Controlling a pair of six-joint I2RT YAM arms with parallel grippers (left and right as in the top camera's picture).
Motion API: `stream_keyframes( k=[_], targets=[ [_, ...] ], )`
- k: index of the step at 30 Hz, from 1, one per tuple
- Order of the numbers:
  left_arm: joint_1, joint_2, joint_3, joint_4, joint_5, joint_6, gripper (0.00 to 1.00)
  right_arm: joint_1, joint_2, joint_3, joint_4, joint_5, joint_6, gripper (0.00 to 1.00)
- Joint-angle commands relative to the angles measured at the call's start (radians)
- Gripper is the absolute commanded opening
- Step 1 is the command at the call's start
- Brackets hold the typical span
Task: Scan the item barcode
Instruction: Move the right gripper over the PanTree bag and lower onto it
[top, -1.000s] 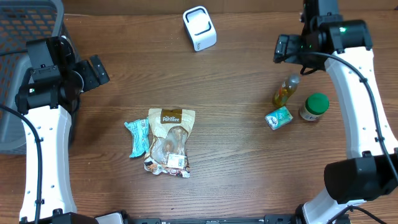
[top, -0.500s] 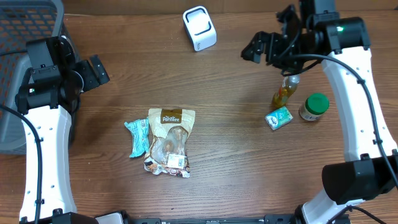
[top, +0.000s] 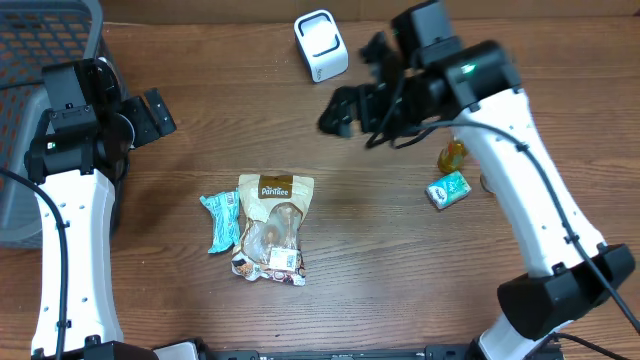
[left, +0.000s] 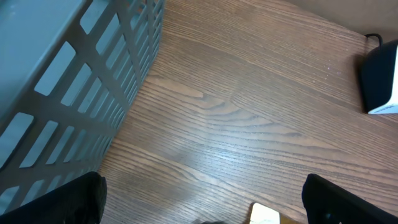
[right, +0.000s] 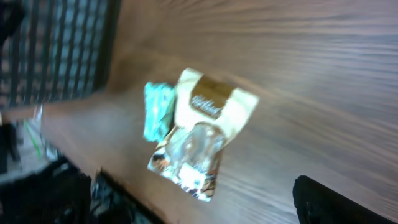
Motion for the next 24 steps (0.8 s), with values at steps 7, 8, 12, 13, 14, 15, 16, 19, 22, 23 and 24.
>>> stream_keyframes(
  k=[7, 8, 12, 13, 14, 15, 16, 19, 22, 23, 24],
  targets=[
    [-0.002, -0.006, 0.023, 0.0, 0.001, 0.019, 1.0, 0.199, -0.028, 0.027, 0.087, -0.017, 0.004, 1.0],
    [-0.002, -0.006, 0.023, 0.0, 0.001, 0.019, 0.99, 0.215, -0.028, 0.027, 0.094, -0.017, 0.004, 1.0],
    [-0.002, -0.006, 0.023, 0.0, 0.001, 0.019, 1.0, 0.269, -0.027, 0.027, 0.123, -0.016, 0.017, 1.0],
    [-0.002, -0.006, 0.023, 0.0, 0.001, 0.019, 1.0, 0.279, -0.027, 0.027, 0.13, -0.016, 0.043, 0.98],
    [-0.002, -0.006, 0.023, 0.0, 0.001, 0.019, 1.0, 0.29, -0.026, 0.026, 0.139, -0.015, 0.076, 0.95],
    [-0.002, -0.006, 0.023, 0.0, 0.001, 0.019, 1.0, 0.299, -0.025, 0.021, 0.148, -0.014, 0.096, 0.92],
    [-0.002, -0.006, 0.023, 0.0, 0.001, 0.019, 1.0, 0.311, -0.025, 0.014, 0.157, -0.004, 0.115, 0.9],
    [-0.002, -0.006, 0.023, 0.0, 0.001, 0.019, 0.99, 0.36, -0.025, -0.044, 0.183, 0.145, 0.227, 0.83],
    [-0.002, -0.006, 0.023, 0.0, 0.001, 0.019, 1.0, 0.39, -0.023, -0.105, 0.198, 0.262, 0.31, 0.79],
    [-0.002, -0.006, 0.023, 0.0, 0.001, 0.019, 0.99, 0.399, -0.023, -0.128, 0.206, 0.282, 0.326, 0.78],
    [-0.002, -0.006, 0.023, 0.0, 0.001, 0.019, 0.99, 0.406, -0.023, -0.151, 0.216, 0.293, 0.339, 0.77]
  ],
)
